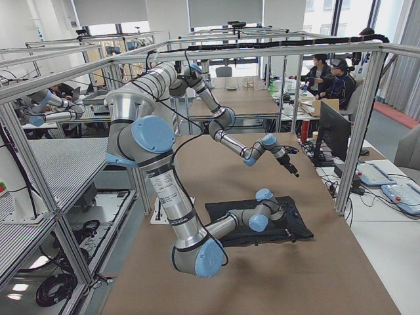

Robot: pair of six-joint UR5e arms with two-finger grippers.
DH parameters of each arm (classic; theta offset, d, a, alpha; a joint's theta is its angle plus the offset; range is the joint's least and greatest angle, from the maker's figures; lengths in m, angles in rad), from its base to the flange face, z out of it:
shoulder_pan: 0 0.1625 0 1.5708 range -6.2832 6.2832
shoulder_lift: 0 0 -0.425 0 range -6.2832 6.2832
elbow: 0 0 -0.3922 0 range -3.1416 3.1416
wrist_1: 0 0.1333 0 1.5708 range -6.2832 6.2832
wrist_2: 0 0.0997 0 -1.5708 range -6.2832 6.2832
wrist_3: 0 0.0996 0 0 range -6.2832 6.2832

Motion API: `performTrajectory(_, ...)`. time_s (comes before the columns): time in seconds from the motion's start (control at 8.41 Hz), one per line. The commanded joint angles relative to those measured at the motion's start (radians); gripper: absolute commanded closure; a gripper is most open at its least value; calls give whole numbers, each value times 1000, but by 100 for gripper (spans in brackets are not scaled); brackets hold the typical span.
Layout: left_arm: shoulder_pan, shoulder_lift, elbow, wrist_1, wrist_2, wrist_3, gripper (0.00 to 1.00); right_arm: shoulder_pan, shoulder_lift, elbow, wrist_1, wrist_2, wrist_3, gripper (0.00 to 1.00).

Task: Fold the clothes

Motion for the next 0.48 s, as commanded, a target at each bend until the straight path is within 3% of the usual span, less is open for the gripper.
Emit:
performTrajectory(0.0,0,-3,0,0,0,-1,5,-30,54,55,-122,63,180,7)
performTrajectory(0.36,0,-6,0,0,0,-1,5,-111,46,47,-156,-44,207,6)
